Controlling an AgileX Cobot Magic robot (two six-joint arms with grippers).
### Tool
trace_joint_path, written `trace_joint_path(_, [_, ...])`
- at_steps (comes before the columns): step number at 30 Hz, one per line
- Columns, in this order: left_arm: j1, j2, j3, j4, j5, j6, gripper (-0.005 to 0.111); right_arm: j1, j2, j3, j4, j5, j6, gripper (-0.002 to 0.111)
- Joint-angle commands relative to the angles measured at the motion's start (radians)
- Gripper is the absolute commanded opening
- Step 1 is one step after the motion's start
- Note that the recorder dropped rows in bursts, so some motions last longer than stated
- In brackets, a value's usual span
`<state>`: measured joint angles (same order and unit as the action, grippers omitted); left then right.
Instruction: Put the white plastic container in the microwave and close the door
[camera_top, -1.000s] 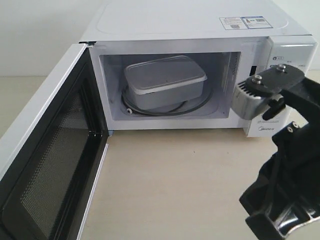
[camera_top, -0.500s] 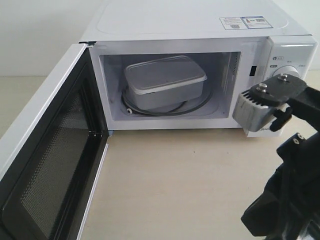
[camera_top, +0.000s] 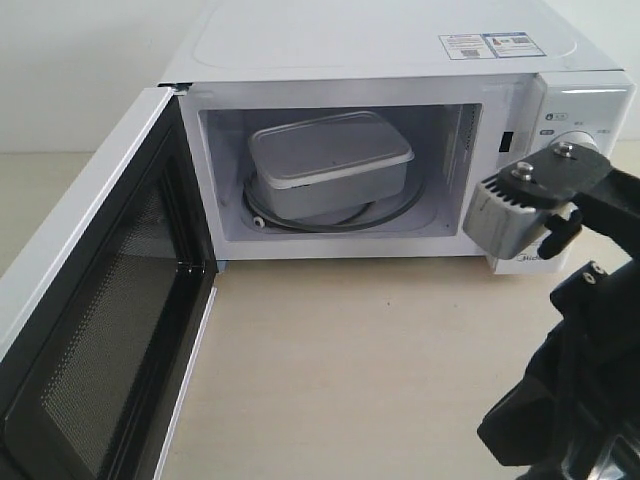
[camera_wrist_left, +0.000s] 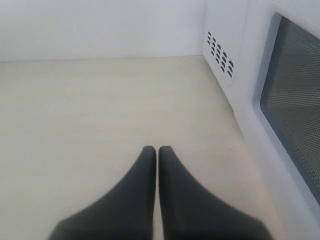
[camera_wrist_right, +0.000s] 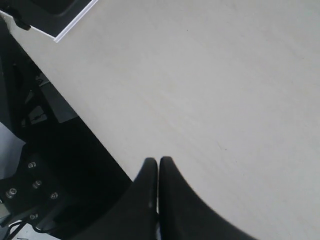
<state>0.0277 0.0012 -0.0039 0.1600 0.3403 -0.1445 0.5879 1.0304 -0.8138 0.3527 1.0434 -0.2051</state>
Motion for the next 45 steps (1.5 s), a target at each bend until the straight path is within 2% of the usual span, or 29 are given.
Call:
trace_joint_path(1, [0.002,-0.001,0.004,0.051,-0.01,0.021,0.004,0.002,-0.011,0.0,0.006,-0.006,-0.01,0.0])
trace_joint_path(4, [0.002,-0.001,0.004,0.1,-0.056,0.072,0.004,0.002,-0.011,0.0,0.006,-0.006,-0.01,0.0])
trace_joint_path(11, [0.002,-0.001,0.004,0.102,-0.087,0.074,0.004,0.002,-0.011,0.0,0.006,-0.009,-0.014,0.0])
trace_joint_path(13, [0.002,-0.001,0.004,0.09,-0.151,0.072,0.004,0.002,-0.011,0.0,0.006,-0.009,-0.014,0.0])
trace_joint_path(15, [0.002,-0.001,0.004,0.048,-0.283,0.055,0.004,0.002,-0.011,0.0,0.006,-0.009,-0.014,0.0])
trace_joint_path(17, [0.002,-0.001,0.004,0.019,-0.475,0.05,0.004,0.002,-0.011,0.0,0.006,-0.009,-0.014,0.0])
trace_joint_path(18, [0.002,-0.001,0.004,0.019,-0.585,0.05,0.004,0.002,-0.011,0.0,0.006,-0.01,-0.017,0.0])
trace_joint_path(19, [0.002,-0.001,0.004,0.019,-0.787,0.05,0.004,0.002,-0.011,0.0,0.006,-0.01,-0.02,0.0])
trace_joint_path(24, [0.002,-0.001,0.004,0.019,-1.301,0.043,0.004,0.002,-0.011,0.0,0.006,-0.01,-0.02,0.0])
trace_joint_path(26, [0.002,-0.001,0.004,0.025,-1.444,0.015,0.004,0.002,-0.011,0.0,0.006,-0.01,-0.02,0.0])
trace_joint_path(29, [0.002,-0.001,0.004,0.078,-1.545,-0.059,0.004,0.002,-0.011,0.0,0.006,-0.01,-0.021,0.0])
trace_joint_path(32, [0.002,-0.001,0.004,0.198,-1.526,-0.171,0.004,0.002,-0.011,0.0,0.006,-0.01,-0.021,0.0])
trace_joint_path(33, [0.002,-0.001,-0.003,0.208,-1.375,-0.423,0.004,0.002,-0.011,0.0,0.006,-0.01,-0.021,0.0])
trace_joint_path(34, [0.002,-0.001,-0.024,0.201,-1.258,-0.518,0.004,0.002,-0.011,0.0,0.006,-0.01,-0.021,0.0])
trace_joint_path(35, [0.002,-0.001,-0.095,0.203,-0.922,-0.691,0.004,0.002,-0.011,0.0,0.006,-0.008,-0.021,0.0])
trace_joint_path(36, [0.002,-0.001,-0.133,0.203,-0.799,-0.739,0.004,0.002,-0.011,0.0,0.006,-0.008,-0.021,0.0])
trace_joint_path(37, [0.002,0.026,-0.208,0.203,-0.567,-0.769,0.004,0.002,-0.011,0.0,0.006,-0.008,-0.021,0.0])
trace_joint_path(38, [0.002,0.06,-0.265,0.217,-0.437,-0.769,0.004,0.002,-0.011,0.0,0.006,-0.008,-0.021,0.0])
trace_joint_path(41, [-0.018,0.115,-0.352,0.222,-0.322,-0.769,0.004,0.002,-0.011,0.0,0.008,-0.008,-0.023,0.0])
trace_joint_path(45, [-0.061,0.226,-0.442,0.222,-0.267,-0.726,0.004,0.002,-0.011,0.0,0.008,-0.008,-0.023,0.0])
